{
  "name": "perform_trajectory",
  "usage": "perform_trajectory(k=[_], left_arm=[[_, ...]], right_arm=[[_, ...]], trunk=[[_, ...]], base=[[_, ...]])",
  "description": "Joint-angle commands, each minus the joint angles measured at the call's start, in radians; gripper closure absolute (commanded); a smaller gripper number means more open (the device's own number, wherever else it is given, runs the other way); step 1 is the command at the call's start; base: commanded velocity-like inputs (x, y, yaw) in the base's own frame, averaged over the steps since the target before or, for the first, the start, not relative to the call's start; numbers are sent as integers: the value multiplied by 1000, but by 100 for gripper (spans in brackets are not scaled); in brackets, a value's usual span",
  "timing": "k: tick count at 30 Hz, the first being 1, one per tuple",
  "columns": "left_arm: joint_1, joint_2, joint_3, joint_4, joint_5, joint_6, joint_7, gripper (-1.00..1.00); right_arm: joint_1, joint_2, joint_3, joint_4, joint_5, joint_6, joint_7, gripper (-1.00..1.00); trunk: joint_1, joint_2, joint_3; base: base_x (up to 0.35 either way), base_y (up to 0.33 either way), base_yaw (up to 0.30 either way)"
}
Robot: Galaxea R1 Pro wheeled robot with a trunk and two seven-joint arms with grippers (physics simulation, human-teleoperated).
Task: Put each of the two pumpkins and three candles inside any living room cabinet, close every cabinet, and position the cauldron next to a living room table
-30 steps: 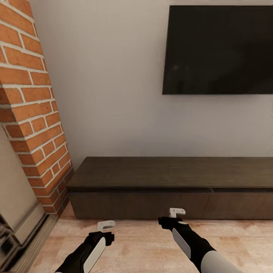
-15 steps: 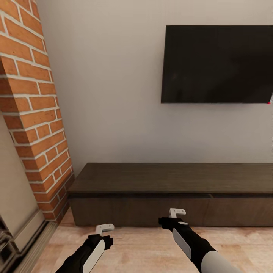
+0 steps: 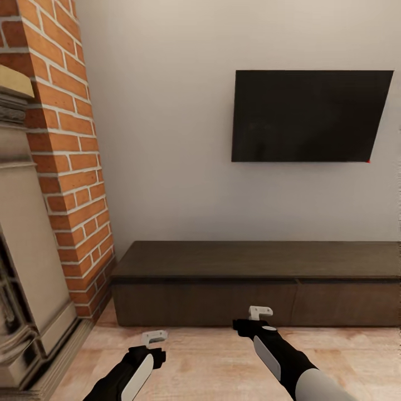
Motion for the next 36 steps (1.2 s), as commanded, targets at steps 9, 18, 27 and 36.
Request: perform_trajectory(k=[9,18,27,36], left_arm=[[2,1,-4,-1,11,2,10,-100],[3,1,-4,-1,11,1,10,-100],[4,2,-4,-1,11,2,10,-100],[4,1,-4,-1,11,0,10,-100]], right_arm=[[-1,-2,7,-2,-8,4,-4,-100],[-1,-2,7,1,-8,4,20,-100],[-1,-2,5,1,-10,4,26,-100],[-1,-2,5,2,-10,4,29,-100]], trunk=[[-29,49,24],[-63,112,38],[-98,175,51],[-132,238,65]], base=[[-324,0,0],[-222,0,-26],[-14,0,-78],[0,0,-79]])
